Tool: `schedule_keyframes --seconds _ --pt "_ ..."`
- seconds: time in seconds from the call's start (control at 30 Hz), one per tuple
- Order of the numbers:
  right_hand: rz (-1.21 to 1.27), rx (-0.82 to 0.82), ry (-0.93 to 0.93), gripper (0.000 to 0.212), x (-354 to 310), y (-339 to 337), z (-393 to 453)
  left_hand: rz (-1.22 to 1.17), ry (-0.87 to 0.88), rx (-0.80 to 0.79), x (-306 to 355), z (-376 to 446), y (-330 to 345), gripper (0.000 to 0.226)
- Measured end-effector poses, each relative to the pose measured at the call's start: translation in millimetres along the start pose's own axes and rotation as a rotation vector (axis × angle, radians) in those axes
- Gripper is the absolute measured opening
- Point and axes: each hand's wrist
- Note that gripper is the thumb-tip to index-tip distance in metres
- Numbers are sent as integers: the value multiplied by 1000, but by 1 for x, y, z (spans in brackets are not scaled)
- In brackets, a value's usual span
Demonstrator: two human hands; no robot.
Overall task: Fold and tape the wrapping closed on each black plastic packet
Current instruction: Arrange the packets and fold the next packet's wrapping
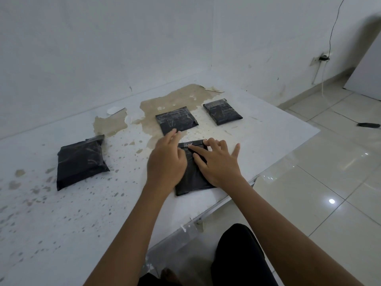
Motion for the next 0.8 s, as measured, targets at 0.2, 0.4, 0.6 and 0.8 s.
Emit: schedule_keyframes --seconds 0.2,0.4,0.6,0.8 --pt "4 10 1 41 0 1 0 53 -54 -97 4 -23 20 53" --pt "-24 8 -21 42 2 3 0 89 -18 -20 3 -26 21 49" --pt "-20 9 -28 43 2 2 0 141 -13 -21 7 -25 21 47" --pt "30 21 -2 41 2 -1 0 53 12 -63 4 -22 23 39"
Point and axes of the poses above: each hand's wrist, its own z-axis towards the middle knuckle, its own y-axis out of the palm, x = y × z, and after that the axes turned 13 degrees about x, right-handed
